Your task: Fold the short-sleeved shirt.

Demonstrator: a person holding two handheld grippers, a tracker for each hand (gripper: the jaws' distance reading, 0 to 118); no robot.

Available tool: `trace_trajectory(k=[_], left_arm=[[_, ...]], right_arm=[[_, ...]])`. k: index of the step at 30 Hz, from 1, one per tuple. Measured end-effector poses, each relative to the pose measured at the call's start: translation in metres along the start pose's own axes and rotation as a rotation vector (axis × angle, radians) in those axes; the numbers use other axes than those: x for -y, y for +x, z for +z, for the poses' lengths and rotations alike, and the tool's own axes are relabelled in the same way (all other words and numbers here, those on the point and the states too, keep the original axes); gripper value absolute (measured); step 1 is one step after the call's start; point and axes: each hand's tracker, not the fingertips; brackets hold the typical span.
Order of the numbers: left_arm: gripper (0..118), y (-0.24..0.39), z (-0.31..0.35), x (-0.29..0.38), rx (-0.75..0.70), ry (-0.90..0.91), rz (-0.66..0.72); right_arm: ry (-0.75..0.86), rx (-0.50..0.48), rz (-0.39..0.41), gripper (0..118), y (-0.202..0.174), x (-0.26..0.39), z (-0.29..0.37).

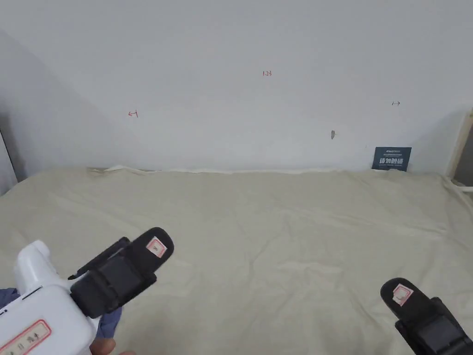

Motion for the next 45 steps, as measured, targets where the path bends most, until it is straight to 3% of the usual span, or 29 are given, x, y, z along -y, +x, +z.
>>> trace_trajectory(k=[1, 3, 6, 12, 18, 21, 25, 35, 41, 45], left_arm=[[118, 0.010, 0.000, 0.002, -0.042, -0.015, -0.140], [118, 0.026, 0.000, 0.009, -0.110, -0.002, -0.362], [118, 0.037, 0.001, 0.021, -0.147, 0.049, -0.500], [118, 0.032, 0.003, 0.020, -0.275, 0.133, -0.559], [118, 0.019, 0.026, 0.002, -0.464, 0.350, -0.556], [118, 0.014, 0.033, -0.005, -0.475, 0.373, -0.547], [118, 0.013, 0.035, -0.004, -0.465, 0.341, -0.569], [118, 0.012, 0.031, 0.001, -0.454, 0.320, -0.553], [118, 0.013, 0.031, 0.001, -0.453, 0.315, -0.550], [118, 0.013, 0.023, 0.000, -0.457, 0.197, -0.616]], right_arm=[[-0.003, 0.044, 0.105, 118, -0.004, -0.003, -0.001], [-0.009, 0.087, 0.204, 118, -0.011, -0.002, -0.003], [-0.002, 0.077, 0.208, 118, -0.013, -0.003, -0.002], [0.003, 0.083, 0.200, 118, -0.013, -0.002, -0.001], [0.129, 0.122, 0.467, 118, -0.027, -0.010, 0.010], [0.188, 0.139, 0.591, 118, -0.037, -0.012, 0.013], [0.212, 0.129, 0.672, 118, -0.043, -0.013, 0.014], [0.205, 0.111, 0.739, 118, -0.049, -0.008, 0.014], [0.192, 0.101, 0.741, 118, -0.049, -0.006, 0.012], [0.151, 0.135, 0.782, 118, -0.050, -0.007, 0.006]])
